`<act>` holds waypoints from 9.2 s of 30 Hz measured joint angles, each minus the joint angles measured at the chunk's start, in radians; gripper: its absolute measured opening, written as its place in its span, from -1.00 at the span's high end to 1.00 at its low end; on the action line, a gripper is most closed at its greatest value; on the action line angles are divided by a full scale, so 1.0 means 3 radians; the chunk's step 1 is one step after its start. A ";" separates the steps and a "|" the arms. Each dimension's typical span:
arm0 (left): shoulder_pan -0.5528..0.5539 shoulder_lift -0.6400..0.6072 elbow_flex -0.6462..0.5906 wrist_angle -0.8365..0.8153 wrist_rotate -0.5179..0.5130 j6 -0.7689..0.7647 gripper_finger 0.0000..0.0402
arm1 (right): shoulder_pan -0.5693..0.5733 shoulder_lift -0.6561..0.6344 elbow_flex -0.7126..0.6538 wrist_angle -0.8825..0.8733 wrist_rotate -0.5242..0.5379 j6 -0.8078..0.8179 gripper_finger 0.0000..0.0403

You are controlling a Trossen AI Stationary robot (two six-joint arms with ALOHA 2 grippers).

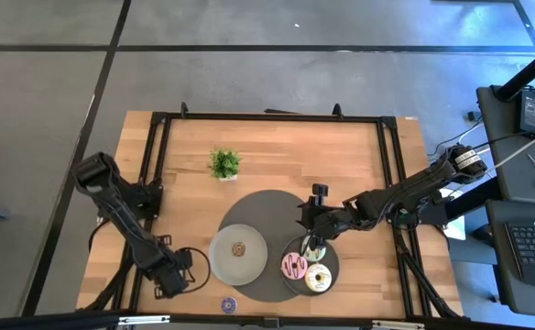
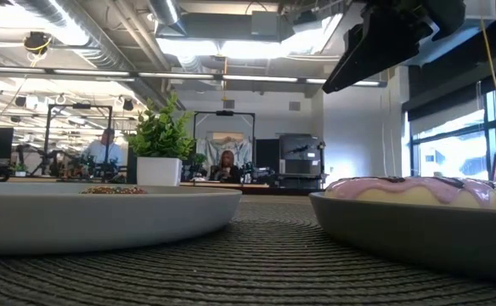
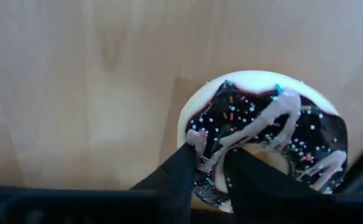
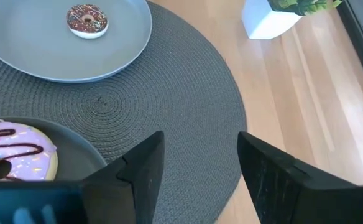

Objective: Pick & Place donuts
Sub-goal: Put the large black donut on the dark grey plate, then put the small purple donut on the light grey plate

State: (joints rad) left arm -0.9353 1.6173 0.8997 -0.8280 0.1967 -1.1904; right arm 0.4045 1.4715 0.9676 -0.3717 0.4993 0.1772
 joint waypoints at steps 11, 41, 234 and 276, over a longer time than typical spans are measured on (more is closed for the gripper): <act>0.0291 -0.0452 0.0133 -0.0024 -0.0317 -0.0509 0.92 | 0.0089 -0.0116 0.0001 -0.0331 -0.0187 0.0105 -0.01; 0.2679 0.1317 0.2341 0.0478 -0.1689 0.3342 0.96 | 0.0593 -0.0696 0.0001 -0.1550 -0.0125 0.1401 -0.01; 0.0305 0.0713 0.0908 0.1882 -0.1788 0.2321 0.28 | 0.0725 -0.0161 0.0001 -0.0724 0.0103 0.1728 0.16; 0.0303 0.1093 0.0907 0.1998 -0.1639 0.2056 0.28 | 0.0725 -0.0160 0.0001 -0.0645 0.0108 0.1926 0.16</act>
State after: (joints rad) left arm -0.8444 1.9453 1.1717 -0.2287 -0.2951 -0.5736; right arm 0.6220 1.4235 0.9680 -0.5652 0.5316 0.7551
